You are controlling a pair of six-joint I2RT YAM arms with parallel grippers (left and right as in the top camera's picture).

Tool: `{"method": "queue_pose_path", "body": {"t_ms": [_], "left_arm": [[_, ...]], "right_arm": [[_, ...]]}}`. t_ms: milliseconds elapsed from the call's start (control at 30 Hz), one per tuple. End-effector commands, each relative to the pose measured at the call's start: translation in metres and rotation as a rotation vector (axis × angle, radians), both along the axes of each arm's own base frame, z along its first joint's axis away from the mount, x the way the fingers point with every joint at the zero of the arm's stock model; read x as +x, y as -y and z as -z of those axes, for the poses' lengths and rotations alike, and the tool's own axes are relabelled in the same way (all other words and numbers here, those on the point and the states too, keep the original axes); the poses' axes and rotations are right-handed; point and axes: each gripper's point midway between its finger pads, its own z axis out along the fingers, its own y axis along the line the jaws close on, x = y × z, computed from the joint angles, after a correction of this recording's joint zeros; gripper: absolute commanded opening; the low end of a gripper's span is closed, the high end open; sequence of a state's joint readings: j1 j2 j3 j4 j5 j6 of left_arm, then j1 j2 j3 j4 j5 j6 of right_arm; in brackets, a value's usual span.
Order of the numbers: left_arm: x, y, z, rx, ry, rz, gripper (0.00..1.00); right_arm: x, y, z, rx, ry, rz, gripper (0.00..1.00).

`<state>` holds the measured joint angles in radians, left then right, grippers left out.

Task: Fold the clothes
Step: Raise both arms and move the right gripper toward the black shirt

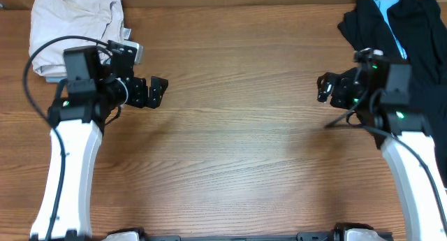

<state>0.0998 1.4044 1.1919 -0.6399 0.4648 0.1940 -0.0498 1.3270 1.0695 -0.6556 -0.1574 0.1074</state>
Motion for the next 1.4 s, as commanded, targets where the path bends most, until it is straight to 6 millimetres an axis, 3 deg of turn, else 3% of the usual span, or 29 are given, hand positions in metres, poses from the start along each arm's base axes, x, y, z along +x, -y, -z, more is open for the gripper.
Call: {"method": "queue_pose_path", "body": {"t_ms": [0, 100, 200, 400, 600, 800, 900, 1233, 1367], "left_arm": [[0.011, 0.004, 0.025, -0.062, -0.082, -0.003, 1.00], [0.015, 0.003, 0.044, -0.077, -0.142, -0.016, 1.00], [0.018, 0.003, 0.057, -0.080, -0.169, -0.017, 1.00], [0.019, 0.005, 0.056, -0.096, -0.169, -0.018, 1.00], [0.023, 0.007, 0.051, -0.109, -0.144, -0.008, 1.00], [0.025, 0.006, 0.050, -0.107, -0.132, -0.007, 1.00], [0.025, 0.006, 0.050, -0.107, -0.132, -0.008, 1.00], [0.025, 0.006, 0.050, -0.107, -0.134, -0.008, 1.00], [0.025, 0.006, 0.050, -0.107, -0.132, -0.007, 1.00]], "right_arm": [[0.011, -0.004, 0.012, 0.012, -0.031, -0.022, 1.00], [0.025, 0.017, 0.024, -0.064, -0.029, 0.051, 1.00], [0.034, 0.035, 0.021, -0.141, 0.002, 0.119, 0.99], [0.048, 0.074, 0.026, -0.308, 0.024, 0.277, 0.98], [0.061, 0.080, 0.055, -0.330, -0.010, 0.288, 0.96], [0.065, 0.080, 0.113, -0.336, -0.126, 0.272, 0.90], [0.066, 0.080, 0.131, -0.340, -0.157, 0.266, 0.90], [0.077, 0.096, 0.159, -0.412, -0.155, 0.322, 0.89], [0.074, 0.096, 0.176, -0.415, -0.193, 0.315, 0.79]]}}
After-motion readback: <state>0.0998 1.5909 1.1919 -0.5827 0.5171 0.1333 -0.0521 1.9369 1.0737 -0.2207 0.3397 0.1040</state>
